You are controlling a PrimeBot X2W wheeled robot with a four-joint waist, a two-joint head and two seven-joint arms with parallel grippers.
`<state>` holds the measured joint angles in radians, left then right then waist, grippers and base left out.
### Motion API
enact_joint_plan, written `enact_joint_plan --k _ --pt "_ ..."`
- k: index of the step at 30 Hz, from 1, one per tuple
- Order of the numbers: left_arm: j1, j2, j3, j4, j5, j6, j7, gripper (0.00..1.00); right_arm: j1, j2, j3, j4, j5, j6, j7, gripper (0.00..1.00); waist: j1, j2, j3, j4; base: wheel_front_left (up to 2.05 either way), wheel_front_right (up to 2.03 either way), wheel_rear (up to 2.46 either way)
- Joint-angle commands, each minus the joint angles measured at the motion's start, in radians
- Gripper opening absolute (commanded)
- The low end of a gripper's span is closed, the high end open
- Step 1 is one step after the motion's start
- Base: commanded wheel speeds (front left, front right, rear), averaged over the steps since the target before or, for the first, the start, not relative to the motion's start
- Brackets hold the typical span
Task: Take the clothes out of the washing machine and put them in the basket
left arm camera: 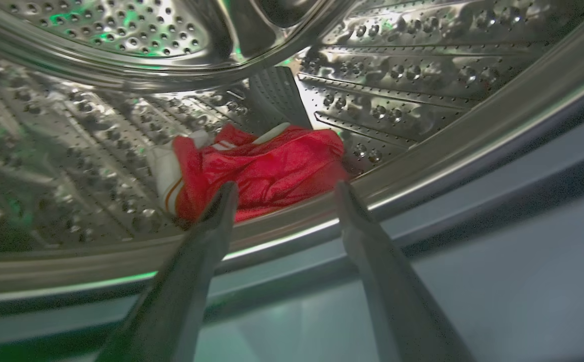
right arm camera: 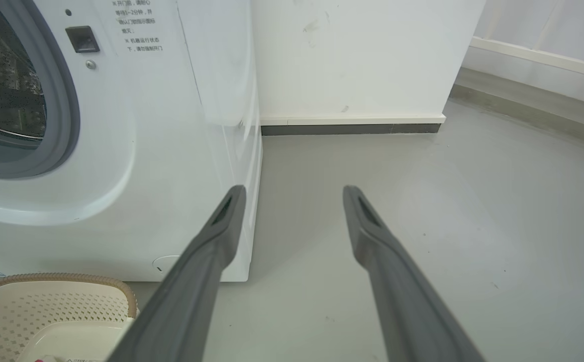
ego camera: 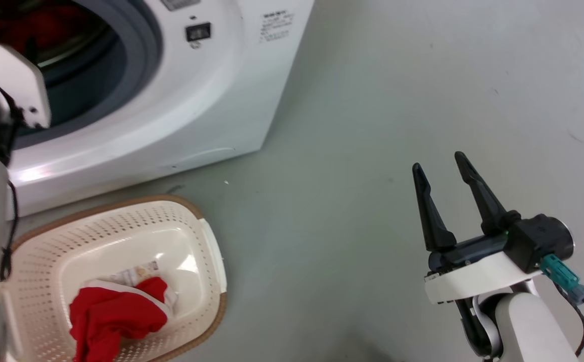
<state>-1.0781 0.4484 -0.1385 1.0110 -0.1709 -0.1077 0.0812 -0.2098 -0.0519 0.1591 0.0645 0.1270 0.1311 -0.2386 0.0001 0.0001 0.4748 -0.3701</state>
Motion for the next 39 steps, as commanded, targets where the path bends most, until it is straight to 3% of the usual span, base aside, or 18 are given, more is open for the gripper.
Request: enact_joint_plan --k 1,10,17,26,27,28,29,39 --pt "-0.041 0.017 -0.011 0.005 0.011 -0.005 0.020 1.00 -0.023 0.003 0.009 0.006 0.008 -0.001 -0.008 1.00 -0.0001 -0.0001 0.077 -0.060 0.00 0.00 0.00" --pt "-0.243 0.130 -0.074 0.029 0.050 -0.018 0.191 1.00 -0.067 0.004 0.060 0.038 0.060 -0.001 -0.027 1.00 -0.0001 -0.0001 0.200 -0.126 0.00 0.00 0.00" --pt "-0.383 0.190 -0.107 0.021 0.050 -0.021 0.386 1.00 -0.084 0.003 0.090 0.010 0.098 -0.001 -0.026 1.00 -0.0001 -0.0001 0.277 -0.164 0.00 0.00 0.00" --pt "-0.417 0.210 -0.121 0.017 0.018 -0.015 0.673 1.00 -0.086 0.003 0.106 -0.006 0.122 -0.001 -0.026 1.00 -0.0001 -0.0001 0.321 -0.178 0.00 0.00 0.00" --pt "-0.413 0.211 -0.119 0.005 0.014 -0.009 0.682 0.77 -0.084 0.003 0.105 -0.007 0.122 -0.001 -0.026 1.00 -0.0001 -0.0001 0.324 -0.178 0.00 0.00 0.00" --pt "-0.407 0.213 -0.118 -0.010 0.012 -0.001 0.684 0.35 -0.084 0.003 0.104 -0.009 0.123 -0.001 -0.026 1.00 -0.0001 -0.0001 0.327 -0.178 0.00 0.00 0.00" --pt "-0.401 0.216 -0.117 -0.033 0.014 0.009 0.670 0.00 -0.084 0.003 0.103 -0.010 0.124 -0.001 -0.026 1.00 -0.0001 -0.0001 0.330 -0.178 0.00 0.00 0.00" --pt "-0.312 0.267 -0.084 -0.232 0.016 0.130 0.523 0.00 -0.106 0.003 0.115 0.008 0.126 -0.001 -0.026 1.00 -0.0001 -0.0001 0.318 -0.186 0.00 0.00 0.00"
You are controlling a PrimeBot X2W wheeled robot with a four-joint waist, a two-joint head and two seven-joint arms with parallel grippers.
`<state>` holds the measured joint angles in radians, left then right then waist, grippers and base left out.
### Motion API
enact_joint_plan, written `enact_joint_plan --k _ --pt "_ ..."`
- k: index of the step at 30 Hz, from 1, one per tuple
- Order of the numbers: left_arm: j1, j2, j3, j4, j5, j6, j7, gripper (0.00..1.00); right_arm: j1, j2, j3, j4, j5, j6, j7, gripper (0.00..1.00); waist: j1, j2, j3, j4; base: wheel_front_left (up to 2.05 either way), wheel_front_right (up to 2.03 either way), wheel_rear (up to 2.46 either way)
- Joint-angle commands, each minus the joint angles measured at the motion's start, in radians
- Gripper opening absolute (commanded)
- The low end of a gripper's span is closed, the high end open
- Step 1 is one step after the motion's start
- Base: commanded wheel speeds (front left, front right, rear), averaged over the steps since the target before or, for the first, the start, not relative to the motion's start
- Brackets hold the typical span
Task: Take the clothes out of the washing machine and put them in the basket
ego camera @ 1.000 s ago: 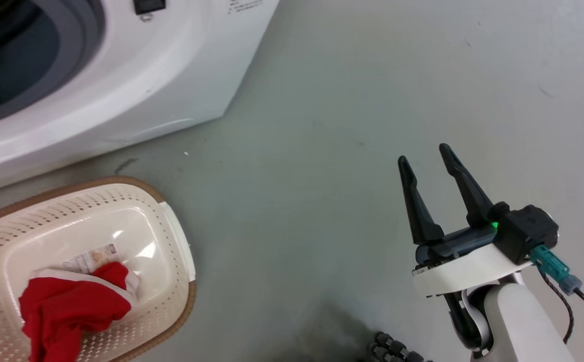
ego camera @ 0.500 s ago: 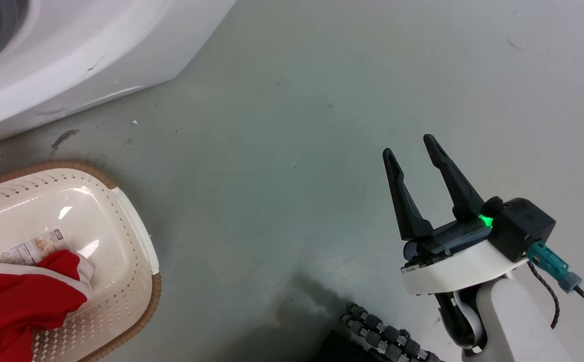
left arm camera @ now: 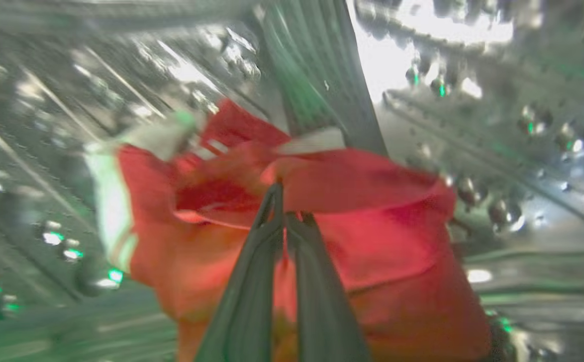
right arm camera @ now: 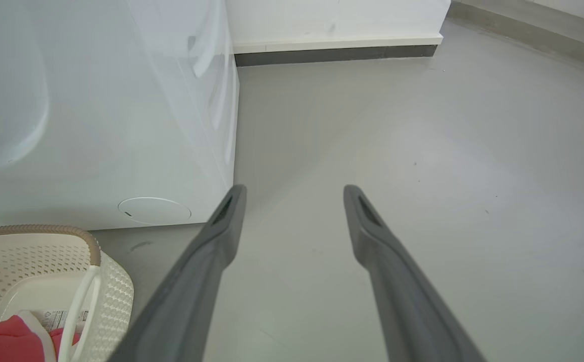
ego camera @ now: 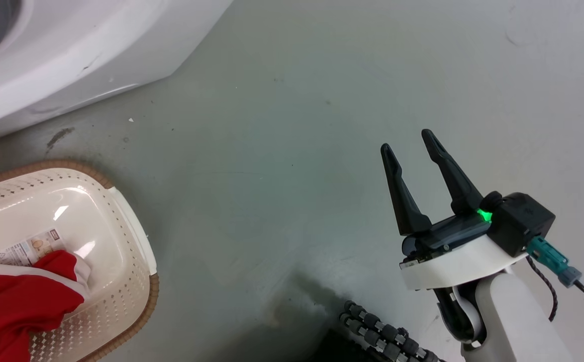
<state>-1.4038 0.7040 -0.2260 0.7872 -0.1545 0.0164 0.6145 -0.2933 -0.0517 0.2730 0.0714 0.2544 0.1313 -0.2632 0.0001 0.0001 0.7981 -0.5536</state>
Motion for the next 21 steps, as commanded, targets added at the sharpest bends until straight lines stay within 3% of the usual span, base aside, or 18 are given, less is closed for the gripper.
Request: enact_joint_plan --k 1,9,21 --pt "0.028 0.011 0.010 -0.026 -0.006 0.016 -0.029 0.00 -0.022 0.003 0.000 0.002 -0.003 -0.001 -0.002 1.00 -0.0001 -0.0001 -0.010 -0.002 0.00 0.00 0.00" --pt "0.152 -0.011 0.047 -0.119 -0.042 0.074 -0.224 0.00 -0.018 0.003 -0.024 0.007 -0.031 -0.001 -0.002 1.00 -0.0001 -0.0001 -0.080 0.034 0.00 0.00 0.00" --pt "0.342 -0.088 0.076 -0.101 -0.115 0.078 -0.508 0.00 0.017 0.002 -0.065 0.016 -0.093 -0.001 -0.002 1.00 -0.0001 -0.0001 -0.228 0.103 0.00 0.00 0.00"
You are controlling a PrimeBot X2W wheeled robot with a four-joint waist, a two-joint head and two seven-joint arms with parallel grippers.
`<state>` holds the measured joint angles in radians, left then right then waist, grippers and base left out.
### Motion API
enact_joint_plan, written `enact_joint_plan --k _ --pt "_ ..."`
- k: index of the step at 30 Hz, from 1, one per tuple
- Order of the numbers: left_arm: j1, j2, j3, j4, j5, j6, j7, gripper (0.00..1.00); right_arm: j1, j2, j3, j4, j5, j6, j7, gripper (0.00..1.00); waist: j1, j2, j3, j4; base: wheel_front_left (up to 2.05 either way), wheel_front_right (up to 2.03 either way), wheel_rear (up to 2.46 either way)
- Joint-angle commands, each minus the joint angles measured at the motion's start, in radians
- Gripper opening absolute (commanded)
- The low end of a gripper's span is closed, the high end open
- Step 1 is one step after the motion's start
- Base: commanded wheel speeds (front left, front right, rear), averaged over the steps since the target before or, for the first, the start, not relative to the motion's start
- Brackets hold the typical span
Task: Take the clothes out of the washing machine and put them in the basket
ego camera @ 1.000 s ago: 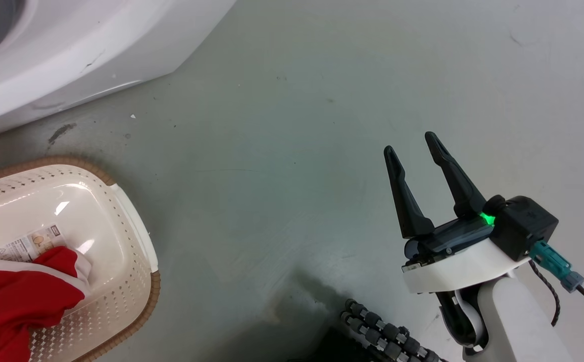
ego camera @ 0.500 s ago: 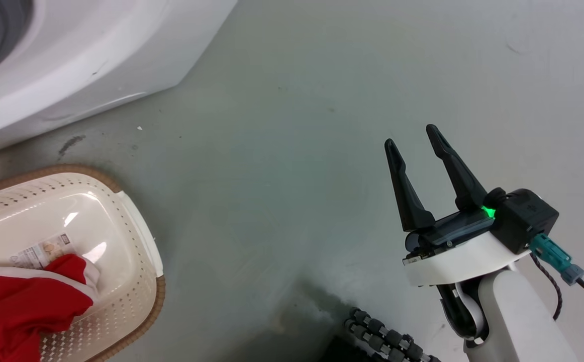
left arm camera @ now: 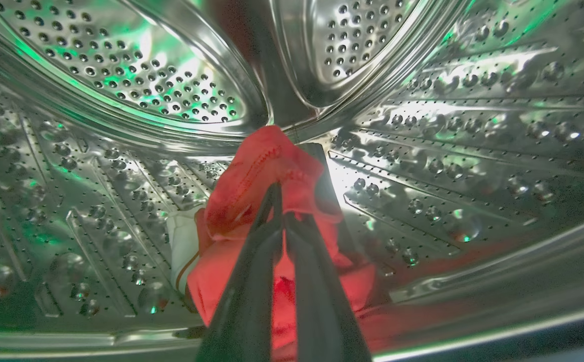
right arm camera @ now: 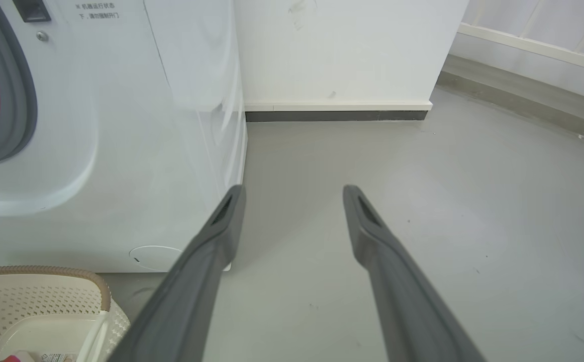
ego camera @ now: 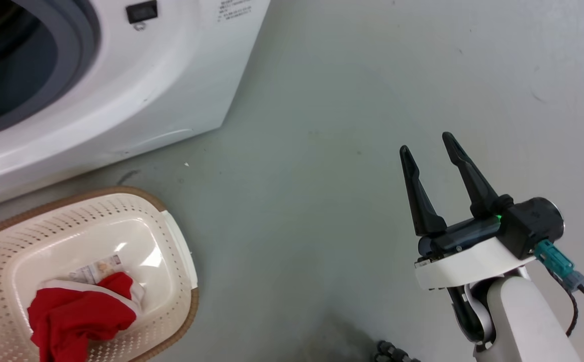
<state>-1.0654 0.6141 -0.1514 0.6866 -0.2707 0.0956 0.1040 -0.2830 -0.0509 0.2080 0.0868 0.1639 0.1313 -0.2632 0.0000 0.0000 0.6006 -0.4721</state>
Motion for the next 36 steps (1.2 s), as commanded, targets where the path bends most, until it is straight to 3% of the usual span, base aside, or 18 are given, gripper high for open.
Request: enact_joint_plan --k 1,18,26,36 --pt "0.022 -0.008 0.005 0.004 -0.007 -0.004 -0.020 0.00 0.013 0.002 -0.005 0.002 -0.008 -0.001 -0.002 1.00 0.0000 0.0000 -0.045 0.029 0.00 0.00 0.00" --pt "0.336 -0.144 0.018 -0.101 -0.104 -0.021 -0.303 0.00 0.094 0.001 -0.067 -0.007 -0.074 -0.001 0.025 1.00 0.0000 0.0000 -0.259 0.159 0.00 0.00 0.00" --pt "0.467 -0.160 0.017 -0.255 -0.126 -0.018 -0.326 0.00 0.147 0.001 -0.094 -0.043 -0.101 -0.001 0.069 1.00 0.0000 0.0000 -0.357 0.217 0.00 0.00 0.00" --pt "0.627 -0.145 0.012 -0.561 -0.126 0.024 -0.283 0.00 0.198 0.001 -0.118 -0.085 -0.122 -0.001 0.111 1.00 0.0000 0.0000 -0.429 0.278 0.00 0.00 0.00"
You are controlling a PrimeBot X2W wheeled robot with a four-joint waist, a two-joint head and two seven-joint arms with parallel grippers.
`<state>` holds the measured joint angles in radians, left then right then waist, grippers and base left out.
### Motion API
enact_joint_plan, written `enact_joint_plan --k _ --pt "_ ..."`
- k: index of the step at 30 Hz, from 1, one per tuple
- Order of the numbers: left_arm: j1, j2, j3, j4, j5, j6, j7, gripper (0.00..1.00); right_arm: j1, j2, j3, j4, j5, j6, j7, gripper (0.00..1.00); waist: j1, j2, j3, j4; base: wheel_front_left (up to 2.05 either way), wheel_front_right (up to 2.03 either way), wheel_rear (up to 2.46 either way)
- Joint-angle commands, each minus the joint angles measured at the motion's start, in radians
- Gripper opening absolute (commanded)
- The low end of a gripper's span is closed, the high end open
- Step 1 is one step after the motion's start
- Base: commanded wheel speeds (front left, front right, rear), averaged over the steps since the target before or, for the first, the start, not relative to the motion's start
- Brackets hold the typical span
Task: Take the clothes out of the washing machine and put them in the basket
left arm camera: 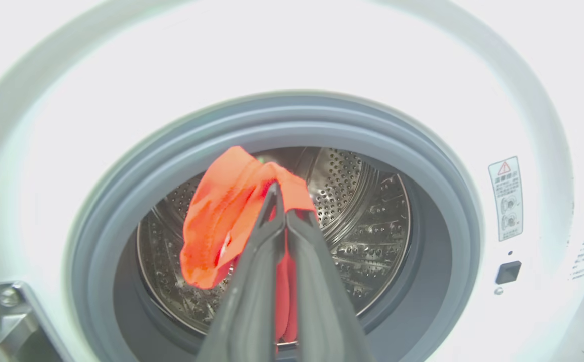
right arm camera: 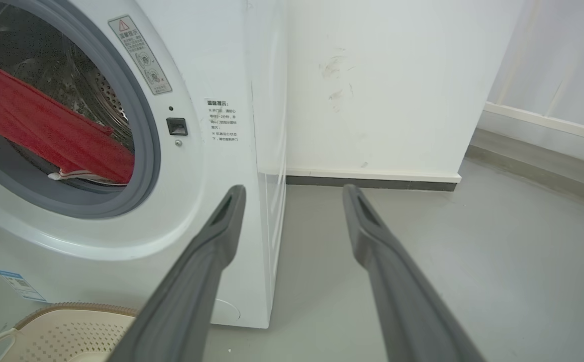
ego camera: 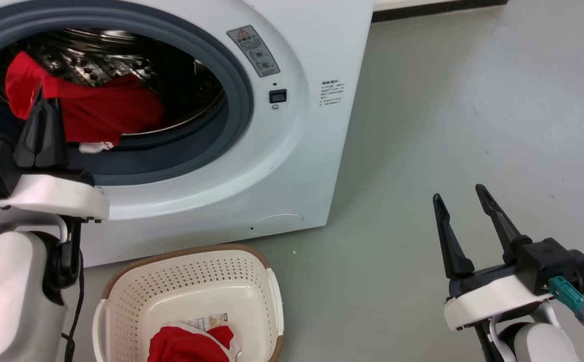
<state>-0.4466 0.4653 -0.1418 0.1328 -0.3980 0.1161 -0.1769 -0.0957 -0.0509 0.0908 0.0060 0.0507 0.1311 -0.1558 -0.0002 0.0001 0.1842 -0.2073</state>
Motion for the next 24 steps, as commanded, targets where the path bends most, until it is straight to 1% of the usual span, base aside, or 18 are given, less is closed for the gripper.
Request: enact_joint_plan --k 1,6,13,19,24 --pt "0.021 0.006 0.003 -0.042 0.002 0.010 0.003 0.00 0.017 0.001 -0.002 -0.008 -0.010 -0.001 0.006 1.00 0.0002 -0.0001 -0.019 0.019 0.00 0.00 0.00" --pt "0.077 0.017 0.001 -0.208 0.015 0.036 0.032 0.00 0.032 0.001 -0.009 -0.030 -0.014 -0.001 0.022 1.00 0.0002 -0.0001 -0.041 0.047 0.00 0.00 0.00" --pt "0.094 0.027 -0.002 -0.409 0.038 0.068 0.052 0.00 0.038 0.001 -0.014 -0.052 -0.016 -0.001 0.037 1.00 0.0002 -0.0001 -0.049 0.075 0.00 0.00 0.00" --pt "0.083 0.039 0.000 -0.542 0.061 0.085 0.063 0.00 0.037 0.001 -0.022 -0.060 -0.020 -0.001 0.044 1.00 0.0002 -0.0001 -0.053 0.092 0.00 0.00 0.00" --pt "0.125 0.035 0.002 -0.604 0.059 0.102 0.078 0.00 0.037 0.001 -0.023 -0.065 -0.017 -0.001 0.045 1.00 0.0002 -0.0001 -0.048 0.101 0.00 0.00 0.00"
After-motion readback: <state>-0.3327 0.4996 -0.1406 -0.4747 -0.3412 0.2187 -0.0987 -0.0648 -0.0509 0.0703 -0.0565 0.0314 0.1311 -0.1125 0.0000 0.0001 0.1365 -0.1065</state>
